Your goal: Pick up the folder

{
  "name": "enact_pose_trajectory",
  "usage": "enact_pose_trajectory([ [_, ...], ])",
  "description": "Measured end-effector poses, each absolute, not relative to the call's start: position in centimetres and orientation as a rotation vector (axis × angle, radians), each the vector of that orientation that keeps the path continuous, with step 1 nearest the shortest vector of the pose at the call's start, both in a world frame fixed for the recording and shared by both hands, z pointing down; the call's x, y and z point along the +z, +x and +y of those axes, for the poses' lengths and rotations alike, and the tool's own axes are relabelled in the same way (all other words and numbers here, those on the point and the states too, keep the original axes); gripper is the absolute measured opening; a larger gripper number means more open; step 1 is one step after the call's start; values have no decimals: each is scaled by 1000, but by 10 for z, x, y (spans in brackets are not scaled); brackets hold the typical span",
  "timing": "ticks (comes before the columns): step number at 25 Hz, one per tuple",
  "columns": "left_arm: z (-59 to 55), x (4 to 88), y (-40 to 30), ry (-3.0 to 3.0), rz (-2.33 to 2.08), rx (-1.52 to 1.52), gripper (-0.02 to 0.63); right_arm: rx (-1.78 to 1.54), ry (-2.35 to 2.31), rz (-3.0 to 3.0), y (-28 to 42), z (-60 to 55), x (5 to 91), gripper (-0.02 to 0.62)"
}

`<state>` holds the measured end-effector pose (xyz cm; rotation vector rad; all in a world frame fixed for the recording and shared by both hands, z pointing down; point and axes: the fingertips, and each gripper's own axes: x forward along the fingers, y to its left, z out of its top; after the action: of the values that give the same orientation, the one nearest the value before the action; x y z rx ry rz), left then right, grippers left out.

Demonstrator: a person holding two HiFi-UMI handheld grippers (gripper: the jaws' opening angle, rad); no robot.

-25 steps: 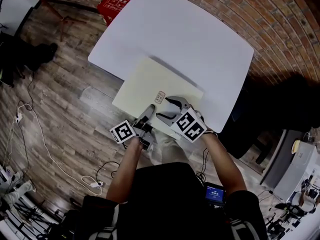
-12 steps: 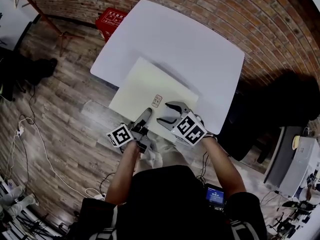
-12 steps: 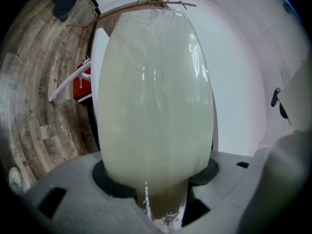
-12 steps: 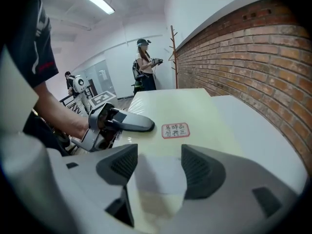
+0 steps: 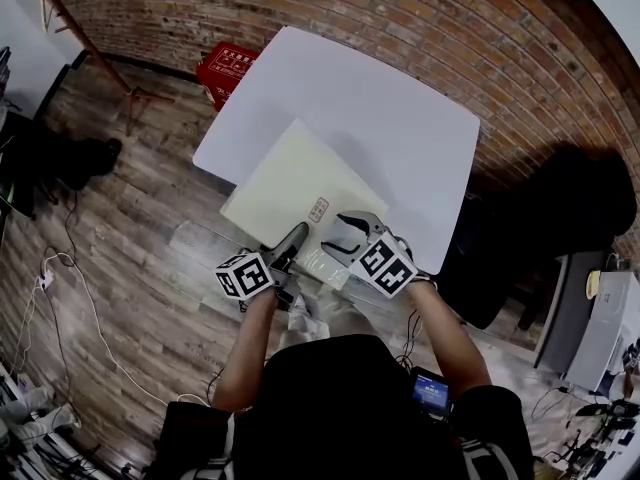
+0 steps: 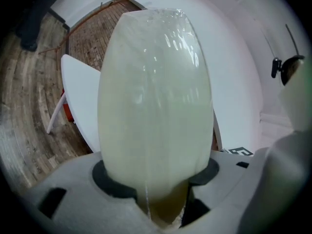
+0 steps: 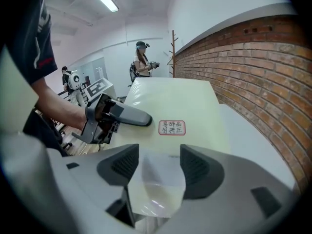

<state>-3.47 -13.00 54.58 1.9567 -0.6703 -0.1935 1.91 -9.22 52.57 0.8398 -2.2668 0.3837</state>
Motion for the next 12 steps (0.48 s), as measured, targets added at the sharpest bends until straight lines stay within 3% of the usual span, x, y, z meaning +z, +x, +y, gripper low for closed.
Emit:
enact_pose_trajectory([
  [3,-130,530,-40,2021,-680,-162,275,350,888,-2268,23,-94,514,236],
  [7,-129,509,-51,2084,-700,-153,275,289,982,-2270,28,-98,495,97],
  [12,-131,483,-67,2152,-724,-137,275,245,1094,-2270,28,-106,474,48],
])
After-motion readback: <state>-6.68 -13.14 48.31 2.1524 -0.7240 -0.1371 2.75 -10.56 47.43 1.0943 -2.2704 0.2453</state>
